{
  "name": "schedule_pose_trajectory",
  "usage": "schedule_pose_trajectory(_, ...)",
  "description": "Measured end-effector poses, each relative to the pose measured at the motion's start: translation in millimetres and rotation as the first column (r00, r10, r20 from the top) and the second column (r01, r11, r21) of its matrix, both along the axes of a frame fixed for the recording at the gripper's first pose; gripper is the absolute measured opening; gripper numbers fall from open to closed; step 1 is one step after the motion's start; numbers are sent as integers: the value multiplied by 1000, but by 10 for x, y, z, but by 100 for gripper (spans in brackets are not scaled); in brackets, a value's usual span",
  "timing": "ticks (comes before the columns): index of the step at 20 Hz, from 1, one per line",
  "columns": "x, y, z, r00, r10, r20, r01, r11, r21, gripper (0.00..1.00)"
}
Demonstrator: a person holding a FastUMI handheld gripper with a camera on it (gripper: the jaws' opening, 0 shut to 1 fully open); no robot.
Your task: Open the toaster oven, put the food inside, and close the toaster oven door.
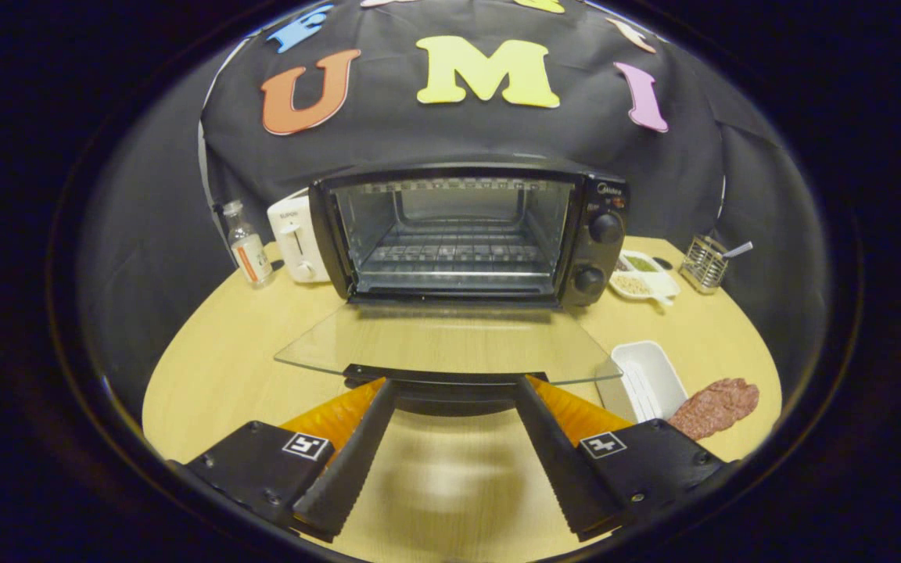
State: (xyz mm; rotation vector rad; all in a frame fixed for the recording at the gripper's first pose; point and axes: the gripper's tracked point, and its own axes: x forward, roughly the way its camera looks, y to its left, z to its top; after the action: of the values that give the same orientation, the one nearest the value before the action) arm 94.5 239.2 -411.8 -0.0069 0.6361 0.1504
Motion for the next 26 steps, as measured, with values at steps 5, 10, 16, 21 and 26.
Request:
schedule_pose_trajectory(5,-33,-11,-220,996,4,-84,-1,999,42,100)
schedule_pose_trajectory(10,-6,-11,-308,994,-5,-114,12,998,56,100)
schedule_pose_trajectory(16,-13,-49,-159,996,13,-84,-5,996,90,100)
schedule_pose_trajectory(21,102,-514,233,1000,17,-19,-16,997,80,100)
schedule_pose_trajectory(26,310,-1552,545,999,18,36,-18,1000,15,100)
